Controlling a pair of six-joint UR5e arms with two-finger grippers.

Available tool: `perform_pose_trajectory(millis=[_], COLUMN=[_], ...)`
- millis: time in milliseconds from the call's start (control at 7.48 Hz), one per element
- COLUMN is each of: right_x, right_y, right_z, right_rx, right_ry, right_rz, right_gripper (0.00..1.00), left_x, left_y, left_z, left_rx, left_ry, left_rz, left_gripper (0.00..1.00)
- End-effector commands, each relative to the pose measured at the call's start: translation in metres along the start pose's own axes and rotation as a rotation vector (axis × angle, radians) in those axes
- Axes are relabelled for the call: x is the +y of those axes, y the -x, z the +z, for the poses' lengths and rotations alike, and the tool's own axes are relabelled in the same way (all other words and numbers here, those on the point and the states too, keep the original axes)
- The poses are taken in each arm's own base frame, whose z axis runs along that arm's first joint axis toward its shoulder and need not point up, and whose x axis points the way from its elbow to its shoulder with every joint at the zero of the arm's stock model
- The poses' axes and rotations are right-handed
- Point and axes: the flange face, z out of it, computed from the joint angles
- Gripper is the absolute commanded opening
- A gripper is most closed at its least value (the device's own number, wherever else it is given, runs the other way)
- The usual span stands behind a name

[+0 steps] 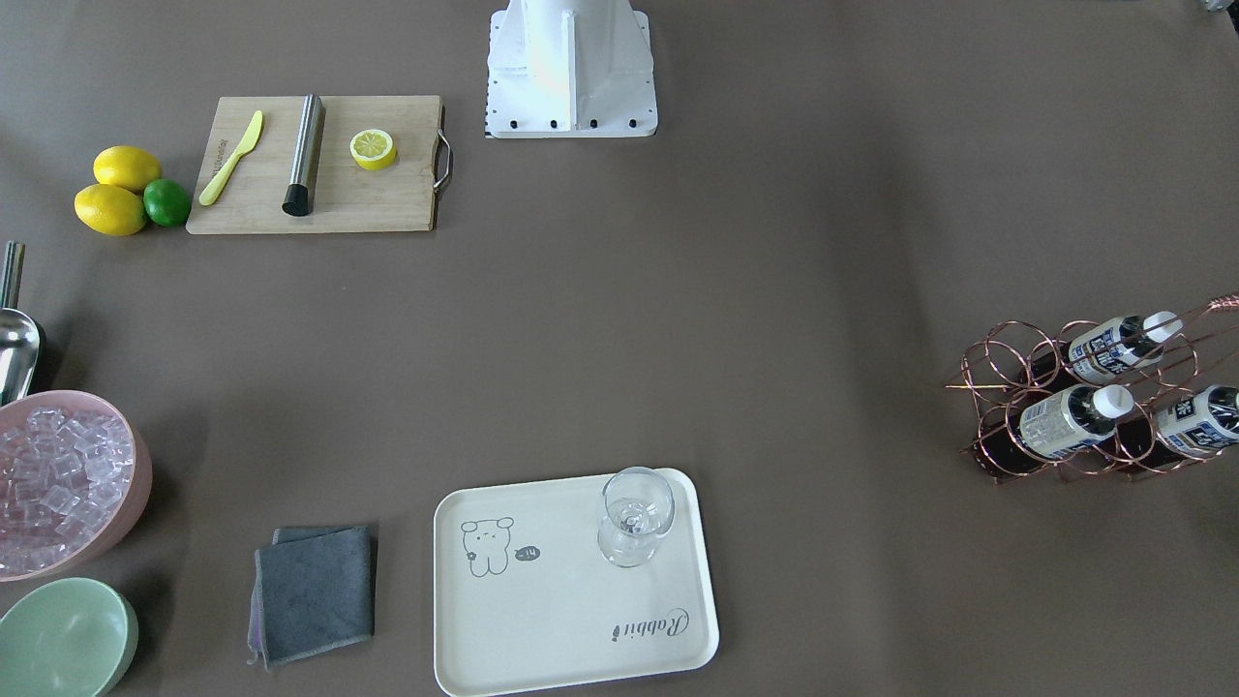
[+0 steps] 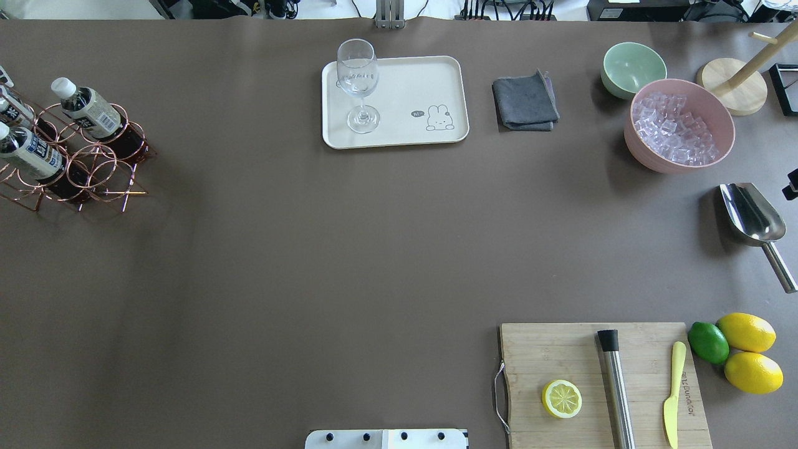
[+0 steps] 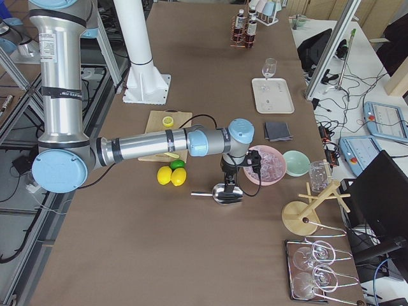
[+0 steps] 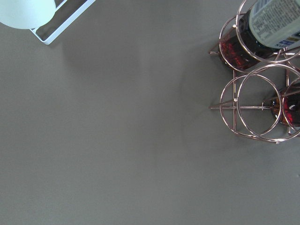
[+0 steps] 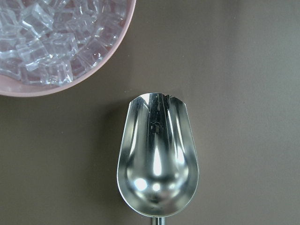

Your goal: Take tea from basket to plate

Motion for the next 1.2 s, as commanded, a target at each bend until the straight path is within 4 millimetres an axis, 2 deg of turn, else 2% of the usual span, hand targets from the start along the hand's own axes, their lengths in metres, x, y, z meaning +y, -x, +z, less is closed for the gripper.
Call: perform_pose_trajectory(millis=[0, 267, 401, 668, 802, 1069], right_x=[-0.001, -0.002, -0.005, -0.027, -0.032, -0.031], right_y=[0.002, 0.007, 0.012, 0.051, 0.063, 0.071], right_z=[0.002, 0.006, 0.002, 0.0, -0.001, -0.014], right_rx=[0.0, 0.004, 0.003, -0.006, -0.005, -0.007], right_ry=[0.004, 0.01, 0.001, -0.01, -0.012, -0.038], right_rz=[-0.001, -0.015, -0.025, -0.095, -0.115, -0.133], right_gripper=[1.0, 1.0, 1.0, 1.0, 1.0, 1.0], left_x=[0.004, 0.003, 0.004, 0.006, 0.0, -0.012], left_y=[0.001, -0.001, 0.0, 0.006, 0.009, 0.006], left_z=[0.003, 0.001, 0.001, 0.007, 0.011, 0.008], left_rx=[-0.002, 0.001, 0.001, -0.001, -0.002, -0.004], left_ry=[0.004, -0.004, -0.001, 0.014, 0.016, 0.009], left_rz=[-0.001, 0.009, 0.006, -0.011, -0.016, -0.011], left_gripper=[0.98, 0.98, 0.98, 0.98, 0.98, 0.98])
